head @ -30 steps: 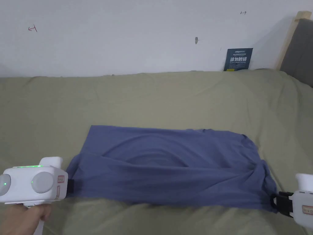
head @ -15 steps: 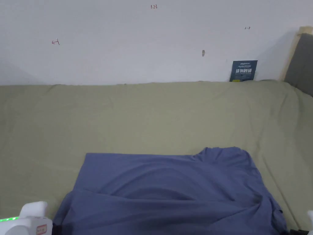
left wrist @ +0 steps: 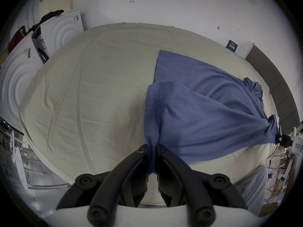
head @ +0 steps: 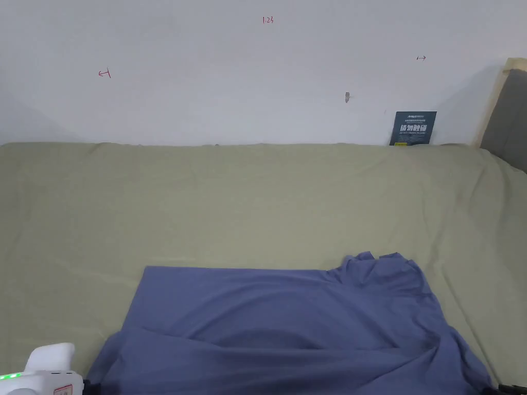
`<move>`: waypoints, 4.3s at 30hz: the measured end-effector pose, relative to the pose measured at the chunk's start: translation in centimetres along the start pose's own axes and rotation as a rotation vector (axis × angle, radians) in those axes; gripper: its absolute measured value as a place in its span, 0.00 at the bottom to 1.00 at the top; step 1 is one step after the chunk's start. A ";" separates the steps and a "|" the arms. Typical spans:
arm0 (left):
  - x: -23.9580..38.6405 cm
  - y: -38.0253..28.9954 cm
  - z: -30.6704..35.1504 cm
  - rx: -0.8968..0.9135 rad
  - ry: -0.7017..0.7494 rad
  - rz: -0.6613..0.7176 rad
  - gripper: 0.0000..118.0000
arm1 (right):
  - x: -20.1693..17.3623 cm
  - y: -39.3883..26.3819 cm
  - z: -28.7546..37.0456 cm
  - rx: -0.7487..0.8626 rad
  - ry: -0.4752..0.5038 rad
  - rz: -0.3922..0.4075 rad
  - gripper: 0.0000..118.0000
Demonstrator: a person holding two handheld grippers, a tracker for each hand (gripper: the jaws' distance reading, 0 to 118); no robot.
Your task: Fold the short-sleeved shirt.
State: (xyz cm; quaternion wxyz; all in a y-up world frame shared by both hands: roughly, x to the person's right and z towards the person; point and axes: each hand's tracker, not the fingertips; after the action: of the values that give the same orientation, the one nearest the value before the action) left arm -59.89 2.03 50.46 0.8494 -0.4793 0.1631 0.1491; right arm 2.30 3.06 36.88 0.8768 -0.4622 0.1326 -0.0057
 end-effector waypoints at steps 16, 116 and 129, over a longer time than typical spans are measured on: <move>0.0 0.9 2.4 0.106 -0.042 0.015 0.94 | -2.3 2.0 0.4 0.121 -0.096 -0.049 0.99; 0.3 6.7 -0.7 0.162 -0.092 -0.121 0.00 | 0.0 5.8 0.8 0.028 0.072 0.120 0.02; -1.6 -2.4 -2.2 0.122 -0.083 -0.074 0.00 | 0.1 -2.3 -0.8 0.022 0.026 0.104 0.02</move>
State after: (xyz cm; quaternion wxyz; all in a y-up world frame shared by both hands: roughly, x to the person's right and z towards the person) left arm -60.66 -1.26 51.92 0.8880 -0.4257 0.1186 0.1274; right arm 2.47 1.10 38.35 0.8791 -0.4449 0.1680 0.0324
